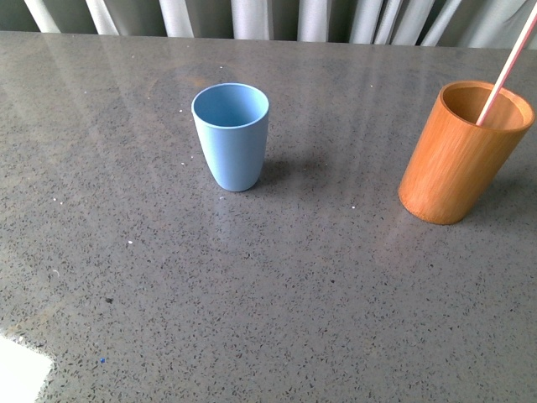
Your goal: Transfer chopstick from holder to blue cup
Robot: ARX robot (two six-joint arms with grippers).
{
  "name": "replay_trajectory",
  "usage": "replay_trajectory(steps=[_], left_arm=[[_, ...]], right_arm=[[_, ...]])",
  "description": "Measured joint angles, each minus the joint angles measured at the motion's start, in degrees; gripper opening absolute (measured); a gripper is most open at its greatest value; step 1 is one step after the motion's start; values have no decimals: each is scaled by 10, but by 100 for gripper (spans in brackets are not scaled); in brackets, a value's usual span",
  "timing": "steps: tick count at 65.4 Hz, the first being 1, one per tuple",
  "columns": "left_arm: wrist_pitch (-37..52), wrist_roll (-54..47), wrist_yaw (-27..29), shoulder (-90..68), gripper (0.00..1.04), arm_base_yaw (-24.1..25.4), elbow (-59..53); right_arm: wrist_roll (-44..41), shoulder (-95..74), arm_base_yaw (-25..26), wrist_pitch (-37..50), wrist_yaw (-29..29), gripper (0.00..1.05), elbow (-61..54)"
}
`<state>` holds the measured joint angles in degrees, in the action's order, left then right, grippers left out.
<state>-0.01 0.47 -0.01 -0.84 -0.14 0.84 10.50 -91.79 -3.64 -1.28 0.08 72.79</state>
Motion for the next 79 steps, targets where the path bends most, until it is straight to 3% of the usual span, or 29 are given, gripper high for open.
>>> replay_trajectory(steps=[15, 26, 34, 45, 60, 79], left_arm=[[0, 0, 0, 0, 96, 0, 0], [0, 0, 0, 0, 96, 0, 0], [0, 0, 0, 0, 96, 0, 0], [0, 0, 0, 0, 96, 0, 0], [0, 0, 0, 0, 96, 0, 0], [0, 0, 0, 0, 96, 0, 0]], right_arm=[[62, 44, 19, -12, 19, 2, 38], [137, 79, 4, -14, 30, 2, 43], [192, 89, -34, 0, 29, 2, 19], [265, 72, -127, 42, -10, 2, -31], [274, 30, -195, 70, -46, 2, -31], [256, -6, -234, 84, -75, 2, -27]])
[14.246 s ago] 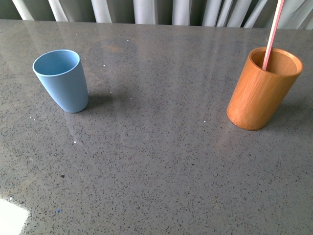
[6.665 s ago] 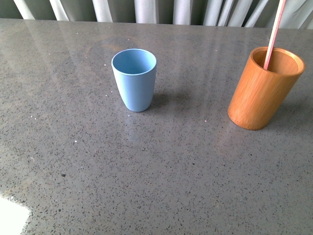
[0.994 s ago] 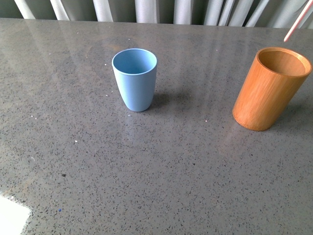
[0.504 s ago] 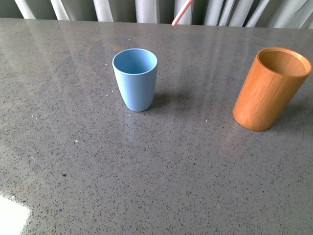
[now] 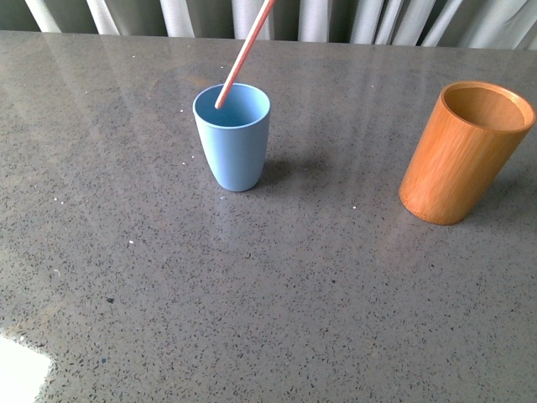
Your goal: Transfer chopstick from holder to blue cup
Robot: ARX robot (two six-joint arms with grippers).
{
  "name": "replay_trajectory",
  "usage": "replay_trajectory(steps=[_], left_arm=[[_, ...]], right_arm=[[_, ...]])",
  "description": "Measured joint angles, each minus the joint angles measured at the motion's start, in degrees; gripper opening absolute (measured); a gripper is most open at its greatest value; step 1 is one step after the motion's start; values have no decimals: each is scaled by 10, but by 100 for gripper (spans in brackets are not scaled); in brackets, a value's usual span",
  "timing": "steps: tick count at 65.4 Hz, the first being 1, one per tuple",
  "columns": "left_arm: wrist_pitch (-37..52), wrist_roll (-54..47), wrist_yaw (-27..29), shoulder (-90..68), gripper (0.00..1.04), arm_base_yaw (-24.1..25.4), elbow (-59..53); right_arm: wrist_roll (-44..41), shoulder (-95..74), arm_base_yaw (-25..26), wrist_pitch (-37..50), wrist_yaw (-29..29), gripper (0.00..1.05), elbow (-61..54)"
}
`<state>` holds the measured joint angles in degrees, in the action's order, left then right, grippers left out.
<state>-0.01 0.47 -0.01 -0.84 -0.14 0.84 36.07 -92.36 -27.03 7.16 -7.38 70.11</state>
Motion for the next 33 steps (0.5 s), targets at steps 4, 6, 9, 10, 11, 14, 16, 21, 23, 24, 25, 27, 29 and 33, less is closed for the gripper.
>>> replay_trajectory(steps=[4, 6, 9, 10, 11, 14, 16, 21, 23, 24, 25, 27, 29, 33], left_arm=[[0, 0, 0, 0, 96, 0, 0], [0, 0, 0, 0, 96, 0, 0], [0, 0, 0, 0, 96, 0, 0], [0, 0, 0, 0, 96, 0, 0], [0, 0, 0, 0, 96, 0, 0], [0, 0, 0, 0, 96, 0, 0], [0, 0, 0, 0, 96, 0, 0], [0, 0, 0, 0, 96, 0, 0], [0, 0, 0, 0, 96, 0, 0], [0, 0, 0, 0, 96, 0, 0], [0, 0, 0, 0, 96, 0, 0], [0, 0, 0, 0, 96, 0, 0], [0, 0, 0, 0, 96, 0, 0], [0, 0, 0, 0, 96, 0, 0]], right_arm=[[-3, -7, -4, 7, -7, 2, 3], [-4, -11, -5, 11, -9, 2, 5], [-9, -17, -7, 16, -14, 2, 9], [-10, -19, -8, 16, -15, 2, 9], [-12, -22, -9, 18, -17, 2, 10], [-21, -31, -12, 22, -24, 2, 15], [-25, -35, -15, 23, -27, 2, 17], [-30, -50, -19, 29, -33, 2, 25], [-34, -57, -19, 32, -37, 2, 30], [-35, -60, -19, 33, -38, 2, 31], [-38, -65, -19, 35, -41, 2, 36], [-41, -73, -19, 36, -46, 2, 43], [-46, -81, -19, 36, -51, 2, 50], [-58, -98, -19, 35, -60, 2, 65]])
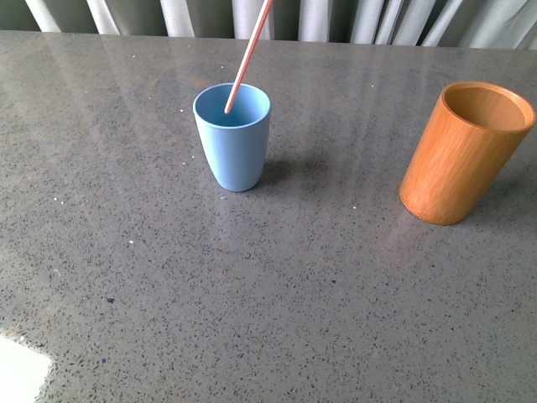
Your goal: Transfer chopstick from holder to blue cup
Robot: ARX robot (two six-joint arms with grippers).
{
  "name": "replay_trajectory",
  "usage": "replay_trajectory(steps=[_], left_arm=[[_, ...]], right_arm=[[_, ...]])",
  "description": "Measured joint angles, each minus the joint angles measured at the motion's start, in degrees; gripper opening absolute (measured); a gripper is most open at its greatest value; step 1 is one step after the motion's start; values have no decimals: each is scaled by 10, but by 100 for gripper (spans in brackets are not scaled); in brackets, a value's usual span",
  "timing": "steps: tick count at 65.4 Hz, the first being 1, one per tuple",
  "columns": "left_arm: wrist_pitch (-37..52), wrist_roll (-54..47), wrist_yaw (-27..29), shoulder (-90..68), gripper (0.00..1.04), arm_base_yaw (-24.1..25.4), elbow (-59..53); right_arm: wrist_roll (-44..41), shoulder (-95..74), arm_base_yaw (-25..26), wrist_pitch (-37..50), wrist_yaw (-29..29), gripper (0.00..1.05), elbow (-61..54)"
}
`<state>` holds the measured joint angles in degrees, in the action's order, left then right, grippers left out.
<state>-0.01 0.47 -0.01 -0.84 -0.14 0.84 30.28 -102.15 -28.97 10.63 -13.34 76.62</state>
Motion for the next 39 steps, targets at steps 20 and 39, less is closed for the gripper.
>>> replay_trajectory(steps=[20, 39], left_arm=[[0, 0, 0, 0, 96, 0, 0], [0, 0, 0, 0, 96, 0, 0]], right_arm=[[-46, -56, -13, -14, -25, 2, 48], [-48, -64, -25, -7, -25, 41, 37]])
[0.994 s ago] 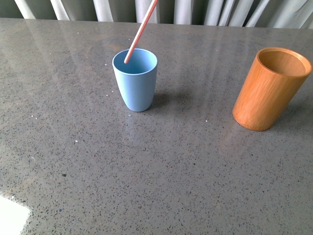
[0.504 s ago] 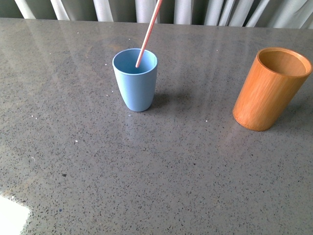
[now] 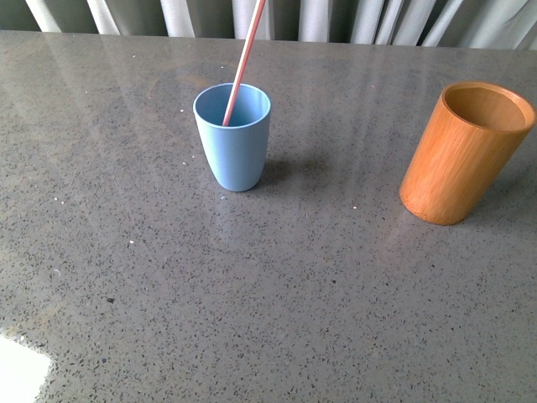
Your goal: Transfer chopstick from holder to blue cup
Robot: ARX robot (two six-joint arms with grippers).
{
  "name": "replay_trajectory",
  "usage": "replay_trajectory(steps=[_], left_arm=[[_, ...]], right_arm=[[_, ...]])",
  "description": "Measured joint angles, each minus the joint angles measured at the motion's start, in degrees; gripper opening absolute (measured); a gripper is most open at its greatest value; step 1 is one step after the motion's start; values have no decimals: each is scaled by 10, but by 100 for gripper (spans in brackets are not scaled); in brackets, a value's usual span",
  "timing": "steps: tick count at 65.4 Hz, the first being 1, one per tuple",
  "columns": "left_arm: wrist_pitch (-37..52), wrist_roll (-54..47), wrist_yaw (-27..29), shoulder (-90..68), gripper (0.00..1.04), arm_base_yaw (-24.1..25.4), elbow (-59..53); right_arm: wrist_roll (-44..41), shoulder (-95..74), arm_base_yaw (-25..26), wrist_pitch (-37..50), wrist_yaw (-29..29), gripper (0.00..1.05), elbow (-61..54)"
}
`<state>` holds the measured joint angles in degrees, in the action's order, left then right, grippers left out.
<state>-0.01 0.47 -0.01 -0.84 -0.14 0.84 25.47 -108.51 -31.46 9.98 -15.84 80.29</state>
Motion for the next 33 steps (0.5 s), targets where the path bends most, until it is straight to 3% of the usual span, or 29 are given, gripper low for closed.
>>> replay_trajectory(steps=[8, 18, 33], left_arm=[[0, 0, 0, 0, 96, 0, 0], [0, 0, 0, 0, 96, 0, 0], [0, 0, 0, 0, 96, 0, 0]], right_arm=[[8, 27, 8, 13, 8, 72, -41], [23, 89, 32, 30, 19, 97, -83], [20, 224, 100, 70, 28, 96, -184]])
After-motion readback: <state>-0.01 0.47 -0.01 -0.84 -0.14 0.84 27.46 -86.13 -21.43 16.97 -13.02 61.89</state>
